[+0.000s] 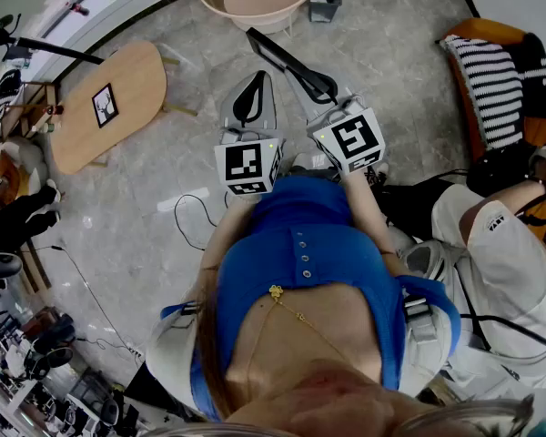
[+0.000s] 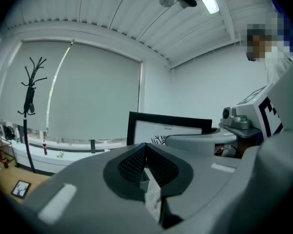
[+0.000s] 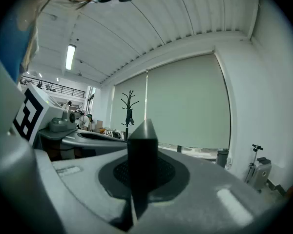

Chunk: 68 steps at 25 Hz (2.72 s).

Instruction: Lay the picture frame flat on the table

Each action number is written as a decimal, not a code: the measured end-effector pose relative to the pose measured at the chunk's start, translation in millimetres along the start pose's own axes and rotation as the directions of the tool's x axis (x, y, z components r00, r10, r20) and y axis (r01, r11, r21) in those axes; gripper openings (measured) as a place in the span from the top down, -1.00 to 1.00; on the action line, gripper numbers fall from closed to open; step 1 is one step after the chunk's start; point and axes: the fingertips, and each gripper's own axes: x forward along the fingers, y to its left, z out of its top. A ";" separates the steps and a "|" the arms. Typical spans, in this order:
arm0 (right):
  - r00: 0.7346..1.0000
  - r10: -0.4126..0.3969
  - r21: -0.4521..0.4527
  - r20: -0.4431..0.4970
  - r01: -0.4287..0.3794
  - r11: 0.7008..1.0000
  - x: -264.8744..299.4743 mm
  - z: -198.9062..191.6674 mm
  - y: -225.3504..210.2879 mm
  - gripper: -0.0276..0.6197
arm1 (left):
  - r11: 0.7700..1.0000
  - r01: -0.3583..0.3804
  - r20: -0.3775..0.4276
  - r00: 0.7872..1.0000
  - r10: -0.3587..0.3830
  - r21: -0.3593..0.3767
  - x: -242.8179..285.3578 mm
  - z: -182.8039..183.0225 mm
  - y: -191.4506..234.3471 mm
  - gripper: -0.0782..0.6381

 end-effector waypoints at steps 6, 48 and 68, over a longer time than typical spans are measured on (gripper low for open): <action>1.000 0.010 0.038 -0.002 -0.010 0.999 -9.0 -6.5 -2.5 0.88 | 1.000 -0.009 -0.015 1.000 0.009 -0.013 -4.7 -6.1 -7.3 0.78; 0.989 -0.113 0.022 -0.100 0.116 0.993 267.1 -3.2 -57.2 0.88 | 0.974 0.206 -0.058 0.976 -0.212 -0.096 155.4 4.8 220.0 0.78; 0.997 -0.020 0.002 -0.076 0.021 1.000 375.4 2.2 -188.6 0.88 | 0.987 0.132 -0.066 0.988 -0.139 -0.091 316.7 25.1 263.9 0.78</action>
